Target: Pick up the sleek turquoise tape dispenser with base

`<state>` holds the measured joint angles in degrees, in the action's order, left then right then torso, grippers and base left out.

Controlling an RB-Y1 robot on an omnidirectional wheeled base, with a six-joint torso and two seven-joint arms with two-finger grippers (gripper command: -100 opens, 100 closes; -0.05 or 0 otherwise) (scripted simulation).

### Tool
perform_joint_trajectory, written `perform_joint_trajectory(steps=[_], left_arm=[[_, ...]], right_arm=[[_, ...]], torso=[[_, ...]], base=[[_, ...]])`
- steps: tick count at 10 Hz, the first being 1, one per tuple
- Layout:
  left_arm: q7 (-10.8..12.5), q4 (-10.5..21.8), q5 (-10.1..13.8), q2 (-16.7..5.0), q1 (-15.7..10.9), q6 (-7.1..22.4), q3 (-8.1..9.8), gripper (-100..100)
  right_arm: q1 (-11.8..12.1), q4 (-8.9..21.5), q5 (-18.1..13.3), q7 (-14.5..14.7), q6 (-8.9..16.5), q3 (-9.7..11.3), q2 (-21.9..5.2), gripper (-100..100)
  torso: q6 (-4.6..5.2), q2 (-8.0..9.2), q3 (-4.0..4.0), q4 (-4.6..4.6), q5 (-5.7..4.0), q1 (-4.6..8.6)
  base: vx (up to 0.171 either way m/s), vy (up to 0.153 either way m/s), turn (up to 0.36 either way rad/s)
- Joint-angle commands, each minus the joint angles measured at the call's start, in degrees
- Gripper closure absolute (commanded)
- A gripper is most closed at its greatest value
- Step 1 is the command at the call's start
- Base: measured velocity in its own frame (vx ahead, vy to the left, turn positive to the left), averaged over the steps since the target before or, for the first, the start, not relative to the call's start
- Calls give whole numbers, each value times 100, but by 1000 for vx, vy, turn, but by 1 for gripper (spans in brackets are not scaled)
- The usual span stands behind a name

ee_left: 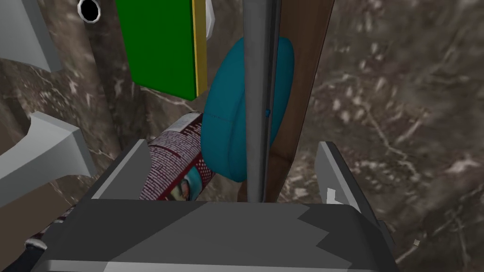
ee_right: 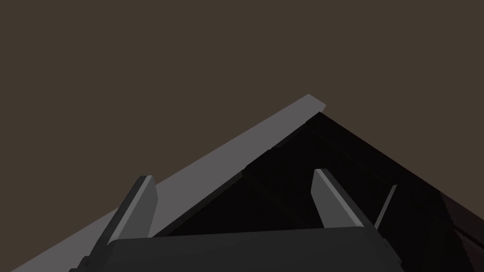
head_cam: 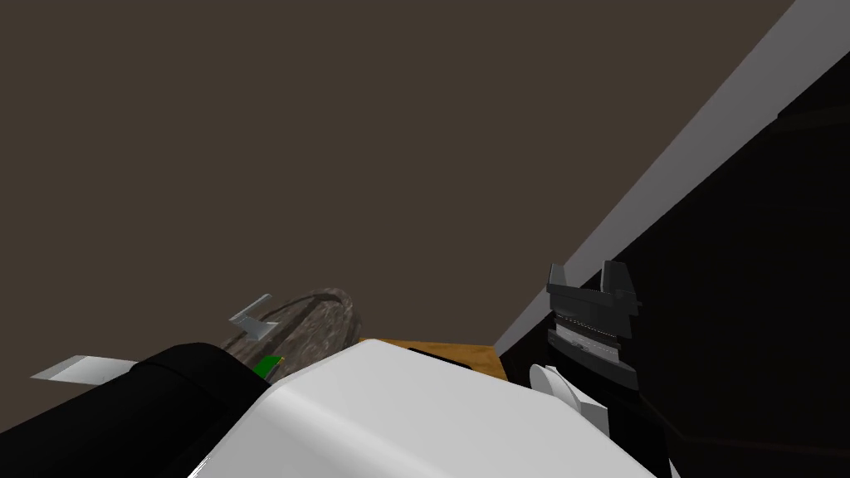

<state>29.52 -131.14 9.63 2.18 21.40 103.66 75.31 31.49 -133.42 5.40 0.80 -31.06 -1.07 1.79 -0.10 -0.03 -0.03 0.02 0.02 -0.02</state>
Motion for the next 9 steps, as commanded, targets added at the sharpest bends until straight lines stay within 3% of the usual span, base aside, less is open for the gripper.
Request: perform_joint_trajectory(steps=[1,2,5,6,7,9], left_arm=[[0,0,0,0,0,0,0,0],[-6,162,-38,-7,-18,-163,-63,-100],[-19,485,-114,-17,-54,-487,-188,-100],[-17,421,-92,-37,-47,-412,-154,-100],[-20,436,-93,-38,-48,-440,-157,100],[-19,436,-92,-36,-48,-431,-157,100]], right_arm=[[0,0,0,0,0,0,0,0],[0,0,0,0,0,0,0,0],[0,0,0,0,0,0,1,0],[0,0,0,0,0,1,1,0],[0,0,0,0,0,0,0,0],[0,0,0,0,0,0,0,0]], torso=[[0,0,0,0,0,0],[0,2,1,0,-2,8],[0,3,2,-1,1,6],[-1,4,2,-1,18,-14],[-1,4,3,-1,21,-23],[-1,5,3,-1,21,-30]], base=[[1,5,0],[0,5,28],[-1,3,41],[0,0,0],[0,0,0],[0,0,0]])
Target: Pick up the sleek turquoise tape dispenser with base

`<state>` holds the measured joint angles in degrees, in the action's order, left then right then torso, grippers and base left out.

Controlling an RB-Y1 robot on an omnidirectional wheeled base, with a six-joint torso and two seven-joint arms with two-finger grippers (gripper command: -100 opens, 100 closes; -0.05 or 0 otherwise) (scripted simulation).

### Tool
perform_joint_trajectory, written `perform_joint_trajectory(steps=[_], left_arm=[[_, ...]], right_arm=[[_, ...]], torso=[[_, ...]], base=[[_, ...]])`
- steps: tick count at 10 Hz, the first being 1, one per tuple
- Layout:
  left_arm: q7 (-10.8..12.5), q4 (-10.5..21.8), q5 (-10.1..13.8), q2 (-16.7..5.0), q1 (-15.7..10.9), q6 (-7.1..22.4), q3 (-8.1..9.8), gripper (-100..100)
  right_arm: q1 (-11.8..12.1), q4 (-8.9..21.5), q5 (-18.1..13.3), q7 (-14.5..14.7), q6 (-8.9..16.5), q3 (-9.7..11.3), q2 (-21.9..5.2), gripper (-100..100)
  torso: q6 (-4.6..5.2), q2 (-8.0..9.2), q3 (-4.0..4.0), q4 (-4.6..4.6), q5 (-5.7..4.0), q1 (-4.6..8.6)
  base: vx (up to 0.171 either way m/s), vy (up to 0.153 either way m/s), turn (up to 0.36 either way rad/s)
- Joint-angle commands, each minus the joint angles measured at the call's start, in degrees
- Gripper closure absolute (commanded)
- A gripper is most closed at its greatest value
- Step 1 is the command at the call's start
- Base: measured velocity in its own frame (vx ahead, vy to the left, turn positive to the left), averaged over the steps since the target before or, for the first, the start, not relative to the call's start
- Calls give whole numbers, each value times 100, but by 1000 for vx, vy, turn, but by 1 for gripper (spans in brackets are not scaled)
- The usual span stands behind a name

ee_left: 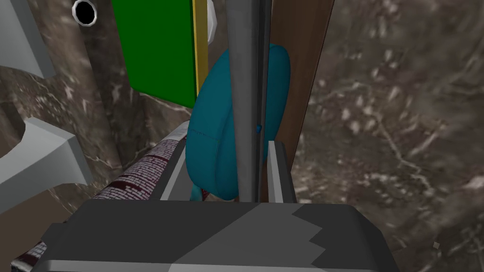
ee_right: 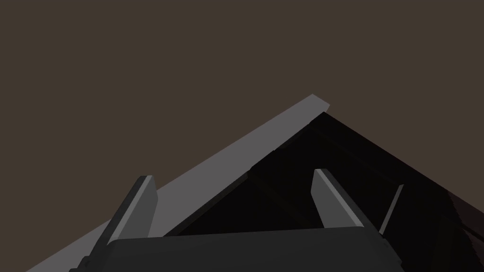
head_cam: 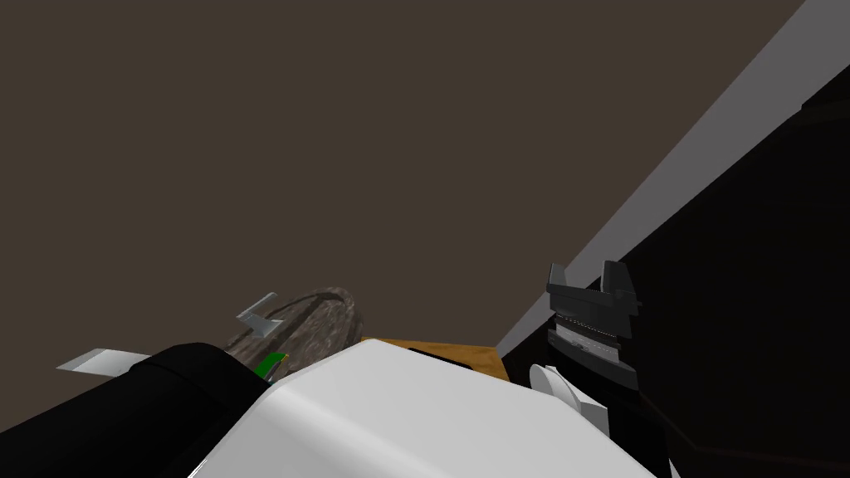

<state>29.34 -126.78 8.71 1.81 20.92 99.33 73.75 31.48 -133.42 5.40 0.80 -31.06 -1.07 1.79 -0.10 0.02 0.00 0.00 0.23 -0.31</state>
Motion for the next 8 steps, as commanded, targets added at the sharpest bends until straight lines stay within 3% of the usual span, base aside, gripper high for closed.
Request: perform_joint_trajectory(steps=[1,2,3,4,6,7,8], left_arm=[[0,0,0,0,0,0,0,100],[0,0,0,0,0,-1,0,100],[0,0,0,0,0,-2,0,0],[8,-166,29,27,17,162,52,100],[16,-381,80,33,41,378,135,100],[7,-306,72,34,39,284,114,100],[8,-319,75,33,41,310,119,0]], right_arm=[[0,0,0,0,0,0,0,0],[0,0,0,0,0,0,0,0],[0,0,0,0,0,0,0,0],[0,0,0,0,0,0,0,0],[0,0,0,0,0,0,0,0],[0,0,0,0,0,0,0,0],[0,0,0,0,0,0,0,0]], torso=[[0,0,0,0,0,0],[0,0,0,0,0,0],[0,0,0,0,0,0],[0,0,0,0,0,0],[1,-1,-1,1,-3,4],[0,-1,-1,1,-3,6],[0,-1,-1,1,-1,3]], base=[[0,0,0],[0,0,0],[0,0,0],[0,1,-51],[1,0,-47],[0,0,0],[0,0,0]])
